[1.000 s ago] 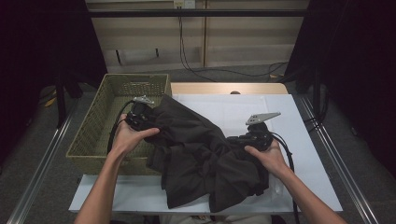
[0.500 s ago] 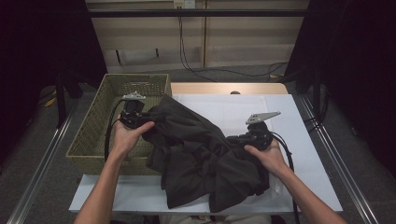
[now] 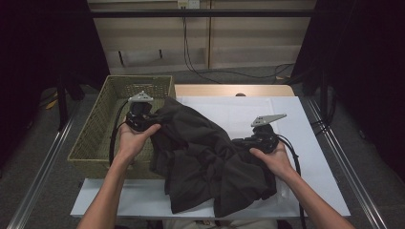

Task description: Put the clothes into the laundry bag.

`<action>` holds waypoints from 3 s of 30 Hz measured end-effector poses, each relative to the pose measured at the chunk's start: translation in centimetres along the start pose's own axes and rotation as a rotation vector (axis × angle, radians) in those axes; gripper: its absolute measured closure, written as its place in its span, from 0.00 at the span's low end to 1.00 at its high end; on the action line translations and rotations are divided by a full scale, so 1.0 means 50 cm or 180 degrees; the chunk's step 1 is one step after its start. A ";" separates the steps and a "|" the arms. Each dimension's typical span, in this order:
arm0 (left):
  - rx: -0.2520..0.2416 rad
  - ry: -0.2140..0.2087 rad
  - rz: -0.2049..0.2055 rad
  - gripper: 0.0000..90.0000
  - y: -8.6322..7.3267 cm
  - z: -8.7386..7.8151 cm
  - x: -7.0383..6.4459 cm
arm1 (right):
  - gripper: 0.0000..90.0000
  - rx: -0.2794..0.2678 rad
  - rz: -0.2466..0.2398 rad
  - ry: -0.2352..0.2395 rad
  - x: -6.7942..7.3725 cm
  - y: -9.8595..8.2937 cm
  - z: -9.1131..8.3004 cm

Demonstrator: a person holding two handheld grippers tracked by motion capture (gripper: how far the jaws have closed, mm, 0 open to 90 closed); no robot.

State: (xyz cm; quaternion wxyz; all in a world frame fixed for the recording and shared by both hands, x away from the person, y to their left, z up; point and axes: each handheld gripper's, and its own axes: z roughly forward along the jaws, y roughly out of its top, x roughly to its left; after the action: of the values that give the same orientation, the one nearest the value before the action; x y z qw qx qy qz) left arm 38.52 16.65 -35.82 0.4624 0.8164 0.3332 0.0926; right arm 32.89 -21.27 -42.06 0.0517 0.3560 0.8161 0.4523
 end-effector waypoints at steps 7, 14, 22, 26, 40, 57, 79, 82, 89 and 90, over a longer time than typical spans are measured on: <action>-0.0267 -0.0350 0.0194 0.97 0.015 -0.004 -0.070 | 1.00 -0.0009 -0.0003 -0.0006 0.000 -0.001 -0.001; -0.0193 -0.0555 0.0386 0.97 0.026 0.032 -0.139 | 1.00 -0.0004 0.0008 0.0022 0.003 0.000 -0.001; -0.0281 -0.0889 0.0516 0.97 0.034 0.037 -0.204 | 1.00 -0.0038 0.0077 0.0042 -0.004 -0.001 -0.004; -0.0284 -0.1066 0.0615 0.97 0.041 0.043 -0.245 | 1.00 -0.0063 0.0082 0.0032 -0.004 0.000 -0.005; -0.0245 -0.1433 0.0857 0.97 0.051 0.098 -0.361 | 1.00 -0.0285 0.0131 0.0010 -0.009 0.015 -0.047; 0.0423 -0.1368 0.1054 0.97 -0.016 0.259 -0.407 | 1.00 -0.0426 0.0167 -0.0049 -0.020 0.019 -0.083; 0.0193 -0.1427 0.0986 0.61 -0.048 0.261 -0.384 | 1.00 -0.0459 0.0126 -0.0081 -0.011 0.023 -0.088; 0.0114 -0.1517 0.0888 0.53 -0.043 0.239 -0.375 | 1.00 -0.0447 0.0118 -0.0083 -0.010 0.023 -0.086; -0.0103 -0.1437 0.0834 0.35 -0.031 0.181 -0.354 | 1.00 -0.0431 0.0104 -0.0086 -0.010 0.022 -0.084; -0.0129 -0.1442 0.0814 0.31 -0.029 0.175 -0.351 | 1.00 -0.0433 0.0112 -0.0084 -0.010 0.021 -0.083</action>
State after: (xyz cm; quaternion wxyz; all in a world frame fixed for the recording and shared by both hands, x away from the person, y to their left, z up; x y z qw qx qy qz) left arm 28.51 0.07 -39.11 0.5261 0.8424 0.1133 -0.0282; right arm 32.17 -24.15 -38.92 0.0786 0.3719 0.7764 0.5028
